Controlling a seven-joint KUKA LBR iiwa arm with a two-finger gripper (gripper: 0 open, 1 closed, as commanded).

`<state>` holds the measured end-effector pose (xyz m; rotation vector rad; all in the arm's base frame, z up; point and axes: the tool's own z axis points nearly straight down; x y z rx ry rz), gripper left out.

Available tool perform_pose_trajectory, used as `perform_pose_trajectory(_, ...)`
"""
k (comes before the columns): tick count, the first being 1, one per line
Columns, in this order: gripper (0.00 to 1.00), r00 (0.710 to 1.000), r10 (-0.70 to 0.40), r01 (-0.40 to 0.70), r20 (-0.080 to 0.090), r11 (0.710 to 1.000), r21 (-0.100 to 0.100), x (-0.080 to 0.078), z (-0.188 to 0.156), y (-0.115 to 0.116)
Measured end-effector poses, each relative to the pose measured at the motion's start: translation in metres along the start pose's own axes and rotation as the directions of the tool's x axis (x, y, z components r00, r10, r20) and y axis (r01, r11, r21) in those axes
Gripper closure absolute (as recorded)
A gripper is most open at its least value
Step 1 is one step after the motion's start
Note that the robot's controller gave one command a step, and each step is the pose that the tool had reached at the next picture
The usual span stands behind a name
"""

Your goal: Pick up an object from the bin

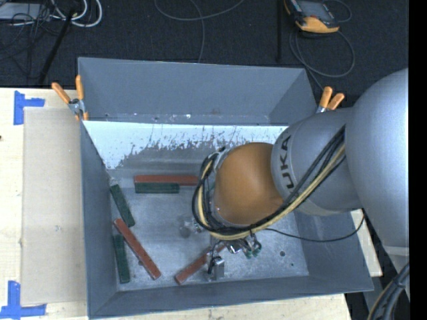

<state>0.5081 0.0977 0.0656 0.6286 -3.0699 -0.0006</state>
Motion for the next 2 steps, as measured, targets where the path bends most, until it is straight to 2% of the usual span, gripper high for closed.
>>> perform_pose_trajectory(1,1.0,1.0,0.004,-0.004,0.006,1.0,0.001,-0.002,-0.004,0.0)
perform_pose_trajectory(2,1.0,1.0,0.0,-0.001,0.015,1.0,0.003,0.016,-0.179,0.013)
